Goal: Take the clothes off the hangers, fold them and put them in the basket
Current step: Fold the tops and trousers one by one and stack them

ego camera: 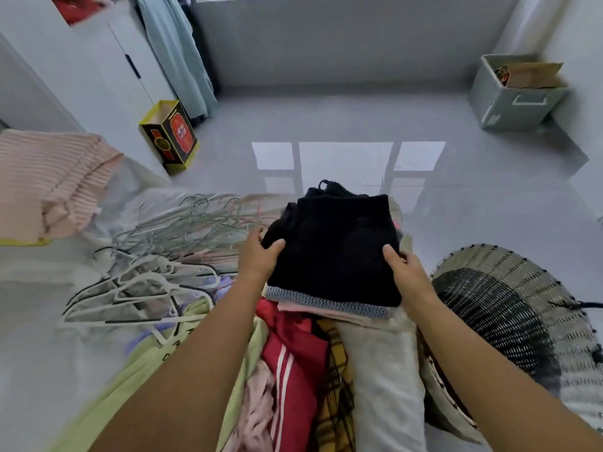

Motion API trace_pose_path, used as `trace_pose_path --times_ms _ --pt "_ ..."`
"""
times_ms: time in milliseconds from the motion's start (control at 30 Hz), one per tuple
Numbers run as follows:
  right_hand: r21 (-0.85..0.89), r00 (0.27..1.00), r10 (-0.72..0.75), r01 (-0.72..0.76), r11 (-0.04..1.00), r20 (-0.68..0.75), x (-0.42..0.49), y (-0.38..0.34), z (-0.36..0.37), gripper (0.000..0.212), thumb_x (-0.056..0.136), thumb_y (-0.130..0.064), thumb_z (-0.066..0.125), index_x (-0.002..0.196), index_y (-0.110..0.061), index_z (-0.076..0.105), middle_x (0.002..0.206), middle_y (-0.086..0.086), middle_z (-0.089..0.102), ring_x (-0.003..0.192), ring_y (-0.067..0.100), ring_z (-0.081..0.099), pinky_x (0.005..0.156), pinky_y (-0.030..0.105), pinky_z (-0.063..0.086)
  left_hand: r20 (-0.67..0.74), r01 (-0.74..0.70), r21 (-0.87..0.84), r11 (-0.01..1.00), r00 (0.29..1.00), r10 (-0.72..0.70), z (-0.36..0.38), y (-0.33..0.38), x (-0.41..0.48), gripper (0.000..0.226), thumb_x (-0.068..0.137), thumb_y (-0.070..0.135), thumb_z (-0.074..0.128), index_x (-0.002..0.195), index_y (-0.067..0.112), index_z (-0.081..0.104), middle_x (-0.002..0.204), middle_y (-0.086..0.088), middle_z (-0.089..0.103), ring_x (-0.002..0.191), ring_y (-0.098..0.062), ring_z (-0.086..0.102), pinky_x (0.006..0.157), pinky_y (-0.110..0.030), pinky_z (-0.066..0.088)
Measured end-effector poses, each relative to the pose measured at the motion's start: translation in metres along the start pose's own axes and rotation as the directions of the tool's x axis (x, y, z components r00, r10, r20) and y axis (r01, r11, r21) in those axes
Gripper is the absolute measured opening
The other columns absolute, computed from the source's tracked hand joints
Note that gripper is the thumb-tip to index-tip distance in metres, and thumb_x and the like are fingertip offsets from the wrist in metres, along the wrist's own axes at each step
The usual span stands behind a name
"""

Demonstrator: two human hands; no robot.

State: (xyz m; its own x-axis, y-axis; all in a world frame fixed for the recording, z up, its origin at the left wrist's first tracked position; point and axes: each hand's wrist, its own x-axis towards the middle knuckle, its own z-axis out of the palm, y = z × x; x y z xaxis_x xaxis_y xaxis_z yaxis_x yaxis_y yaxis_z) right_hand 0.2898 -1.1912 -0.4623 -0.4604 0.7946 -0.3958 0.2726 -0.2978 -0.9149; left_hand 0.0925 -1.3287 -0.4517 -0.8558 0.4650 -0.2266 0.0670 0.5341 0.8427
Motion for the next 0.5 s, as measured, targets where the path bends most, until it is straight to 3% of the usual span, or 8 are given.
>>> trace_pose_path --times_ms 67,167,267,500 --pt "-0.170 0.999 -0.023 0.027 0.985 0.027 0.027 0.026 0.001 0.059 0.095 -0.036 0.050 0.146 -0.017 0.025 0.151 0.004 0.030 0.136 0.022 0.033 0.111 0.039 0.031 0.079 -0.085 0.213 0.973 0.994 0.069 0.025 -0.026 0.002 0.065 0.087 0.020 0.063 0.143 0.005 0.032 0.147 -0.016 0.034 0.135 -0.030 0.033 0.111 -0.036 0.026" --pt "-0.447 0.987 -0.074 0.131 0.885 0.143 0.044 0.069 0.010 0.062 0.096 -0.031 0.048 0.149 -0.023 0.017 0.158 0.003 0.008 0.146 0.020 0.006 0.118 0.039 0.012 0.364 -0.250 0.410 0.877 0.927 0.094 0.063 -0.060 -0.011 0.063 0.094 0.031 0.052 0.148 0.019 0.023 0.157 -0.008 0.009 0.145 -0.029 0.007 0.116 -0.037 0.011" --pt "-0.585 0.984 -0.070 0.153 0.796 0.163 0.054 0.087 0.016 0.059 0.098 -0.030 0.045 0.149 -0.030 0.017 0.159 0.001 0.001 0.145 0.023 0.002 0.116 0.041 0.009 0.418 -0.197 0.498 0.844 0.908 -0.035 0.082 -0.075 -0.009 0.058 0.098 0.041 0.039 0.149 0.027 0.017 0.159 -0.003 -0.002 0.145 -0.029 -0.002 0.115 -0.039 0.008" --pt "-0.685 0.987 -0.032 0.130 0.717 0.155 0.083 0.084 0.028 0.053 0.099 -0.028 0.041 0.148 -0.030 0.022 0.159 0.003 0.002 0.144 0.027 0.008 0.114 0.041 0.014 0.465 -0.149 0.486 0.861 0.878 -0.111 0.087 -0.076 0.017 0.057 0.098 0.046 0.034 0.149 0.028 0.016 0.159 -0.003 -0.003 0.145 -0.029 -0.001 0.116 -0.041 0.008"
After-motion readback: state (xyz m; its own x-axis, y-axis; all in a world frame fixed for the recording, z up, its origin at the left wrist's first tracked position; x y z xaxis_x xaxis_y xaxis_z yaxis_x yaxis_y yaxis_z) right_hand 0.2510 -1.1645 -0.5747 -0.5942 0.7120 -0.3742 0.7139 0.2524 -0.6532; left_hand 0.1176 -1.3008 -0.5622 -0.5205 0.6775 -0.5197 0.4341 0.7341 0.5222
